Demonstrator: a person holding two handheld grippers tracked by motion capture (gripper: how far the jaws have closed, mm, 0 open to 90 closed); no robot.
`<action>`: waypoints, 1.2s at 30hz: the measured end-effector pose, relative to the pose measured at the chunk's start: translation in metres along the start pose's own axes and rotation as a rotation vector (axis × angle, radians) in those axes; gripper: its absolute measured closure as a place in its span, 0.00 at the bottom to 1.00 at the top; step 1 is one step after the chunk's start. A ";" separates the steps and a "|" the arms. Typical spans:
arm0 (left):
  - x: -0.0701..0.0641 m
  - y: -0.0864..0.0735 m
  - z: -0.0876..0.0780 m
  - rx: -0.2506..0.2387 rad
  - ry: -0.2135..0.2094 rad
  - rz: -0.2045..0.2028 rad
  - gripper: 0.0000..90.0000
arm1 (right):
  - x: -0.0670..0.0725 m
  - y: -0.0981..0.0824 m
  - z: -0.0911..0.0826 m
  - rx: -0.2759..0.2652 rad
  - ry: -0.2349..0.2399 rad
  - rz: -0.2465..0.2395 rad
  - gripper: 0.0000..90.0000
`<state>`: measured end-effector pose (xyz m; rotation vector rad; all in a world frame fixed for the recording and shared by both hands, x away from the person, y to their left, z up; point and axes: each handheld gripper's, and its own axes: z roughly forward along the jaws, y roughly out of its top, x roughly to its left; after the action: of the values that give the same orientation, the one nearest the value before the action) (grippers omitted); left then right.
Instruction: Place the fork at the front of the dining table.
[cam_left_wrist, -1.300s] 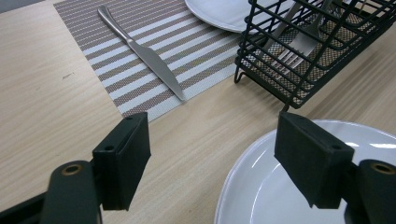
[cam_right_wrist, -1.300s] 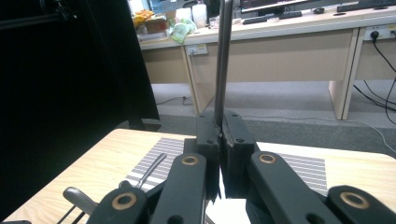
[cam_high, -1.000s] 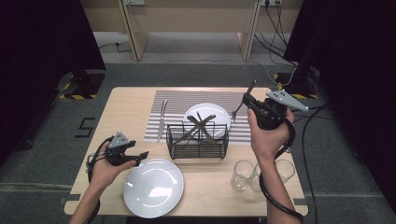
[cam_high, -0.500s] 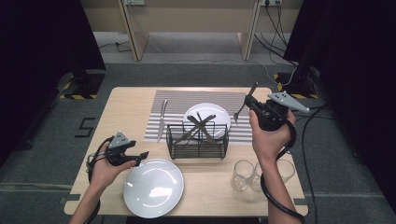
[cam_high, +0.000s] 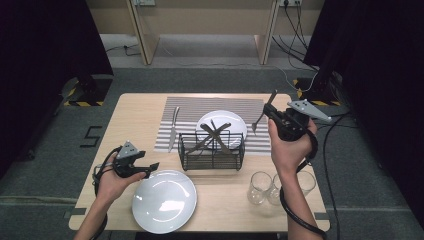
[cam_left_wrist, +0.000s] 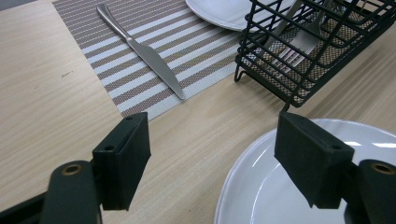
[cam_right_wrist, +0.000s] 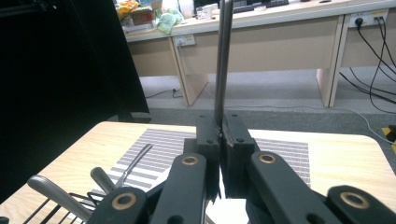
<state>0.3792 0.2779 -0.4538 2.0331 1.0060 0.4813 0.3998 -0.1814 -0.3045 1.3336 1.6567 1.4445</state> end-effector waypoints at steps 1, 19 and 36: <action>0.000 0.000 0.000 0.001 0.000 0.000 0.29 | 0.000 0.000 0.000 0.002 -0.001 0.000 0.97; 0.000 -0.001 0.000 -0.003 0.000 -0.007 0.29 | -0.008 -0.010 0.005 0.029 -0.020 0.012 0.97; 0.002 -0.002 -0.001 -0.001 0.003 -0.007 0.29 | -0.015 -0.018 0.011 0.057 -0.039 0.023 0.97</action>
<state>0.3784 0.2805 -0.4549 2.0281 1.0143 0.4804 0.4086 -0.1895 -0.3271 1.4079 1.6740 1.3843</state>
